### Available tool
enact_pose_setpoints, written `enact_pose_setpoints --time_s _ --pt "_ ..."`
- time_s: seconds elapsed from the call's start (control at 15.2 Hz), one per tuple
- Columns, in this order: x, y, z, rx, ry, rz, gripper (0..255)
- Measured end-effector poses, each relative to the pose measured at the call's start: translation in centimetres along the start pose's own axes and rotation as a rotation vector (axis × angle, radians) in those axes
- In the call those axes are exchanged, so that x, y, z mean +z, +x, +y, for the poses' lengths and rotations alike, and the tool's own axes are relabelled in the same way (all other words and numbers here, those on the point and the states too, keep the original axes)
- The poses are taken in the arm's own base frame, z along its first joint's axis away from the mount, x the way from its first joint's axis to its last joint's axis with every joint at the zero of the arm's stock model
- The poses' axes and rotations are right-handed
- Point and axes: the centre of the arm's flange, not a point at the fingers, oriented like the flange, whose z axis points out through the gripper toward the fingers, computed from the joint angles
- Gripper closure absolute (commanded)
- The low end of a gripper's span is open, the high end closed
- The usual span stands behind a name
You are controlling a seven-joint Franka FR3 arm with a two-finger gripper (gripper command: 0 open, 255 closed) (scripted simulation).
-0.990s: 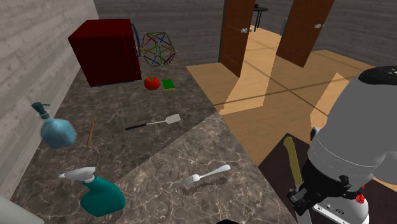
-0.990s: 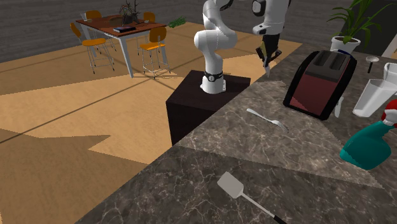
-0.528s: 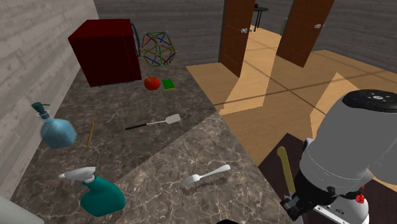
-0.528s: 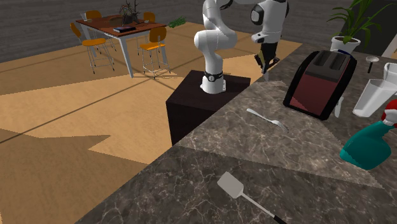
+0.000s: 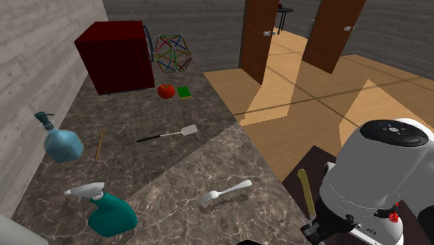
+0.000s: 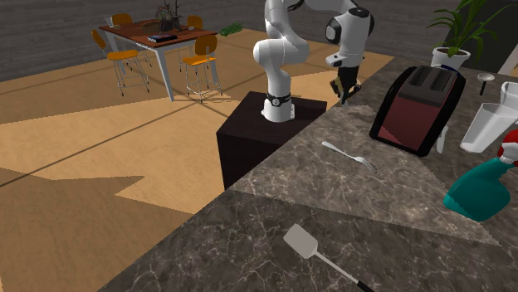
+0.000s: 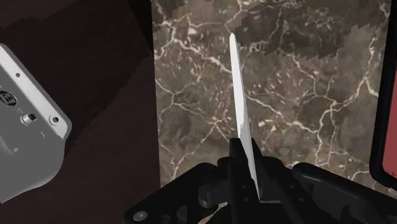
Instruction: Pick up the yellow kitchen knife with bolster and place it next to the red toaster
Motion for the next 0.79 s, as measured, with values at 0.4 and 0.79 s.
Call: enact_pose_setpoints --time_s 0.4,0.79 --pt "3.3 0.4 0.0 0.0 -0.002 -0.001 255" --pt "6.2 0.6 0.2 -0.001 -0.003 -0.002 255"
